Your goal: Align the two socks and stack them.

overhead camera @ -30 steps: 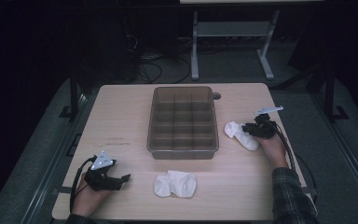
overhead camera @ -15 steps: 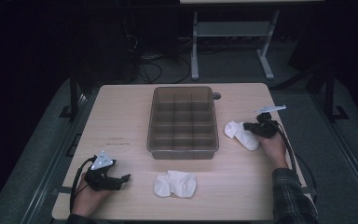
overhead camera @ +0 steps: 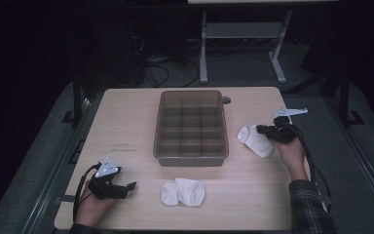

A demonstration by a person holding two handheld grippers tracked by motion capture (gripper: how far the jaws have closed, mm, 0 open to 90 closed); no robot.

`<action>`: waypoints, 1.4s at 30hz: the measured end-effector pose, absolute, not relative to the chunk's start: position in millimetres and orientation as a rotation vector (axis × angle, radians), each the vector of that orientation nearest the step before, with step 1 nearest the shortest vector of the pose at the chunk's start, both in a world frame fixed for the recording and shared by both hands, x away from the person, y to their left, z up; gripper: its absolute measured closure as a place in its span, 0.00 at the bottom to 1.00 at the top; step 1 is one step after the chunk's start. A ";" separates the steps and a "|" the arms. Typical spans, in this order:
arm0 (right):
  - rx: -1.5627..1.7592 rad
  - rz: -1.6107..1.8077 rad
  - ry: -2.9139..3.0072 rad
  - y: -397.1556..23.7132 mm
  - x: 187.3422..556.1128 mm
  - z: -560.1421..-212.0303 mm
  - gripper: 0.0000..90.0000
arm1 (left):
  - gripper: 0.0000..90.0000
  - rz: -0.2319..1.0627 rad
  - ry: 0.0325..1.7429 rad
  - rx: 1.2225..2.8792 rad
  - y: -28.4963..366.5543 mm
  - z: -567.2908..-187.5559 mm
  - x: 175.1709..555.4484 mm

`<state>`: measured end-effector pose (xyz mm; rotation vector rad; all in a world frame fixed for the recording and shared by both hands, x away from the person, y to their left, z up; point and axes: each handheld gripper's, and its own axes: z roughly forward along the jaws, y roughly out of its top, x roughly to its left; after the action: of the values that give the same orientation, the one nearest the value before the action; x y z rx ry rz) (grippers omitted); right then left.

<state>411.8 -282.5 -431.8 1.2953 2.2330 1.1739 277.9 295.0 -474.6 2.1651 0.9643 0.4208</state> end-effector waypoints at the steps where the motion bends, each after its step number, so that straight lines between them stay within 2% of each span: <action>1: 1.294 1.181 2.230 -282.3 409.9 -429.7 0.96 | 0.16 0.421 0.964 2.165 294.9 -474.6 277.9; 29: 1.171 1.277 2.181 -281.7 354.0 -389.0 0.96 | 0.16 0.421 0.961 2.163 294.3 -474.9 277.9; 42: 1.117 1.306 2.214 -274.7 324.3 -385.2 0.96 | 0.16 0.420 0.958 2.164 294.1 -475.0 277.9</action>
<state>324.3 -274.7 -385.2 1.1173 2.2139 1.3056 277.9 294.1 -475.0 2.1640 0.9580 0.4196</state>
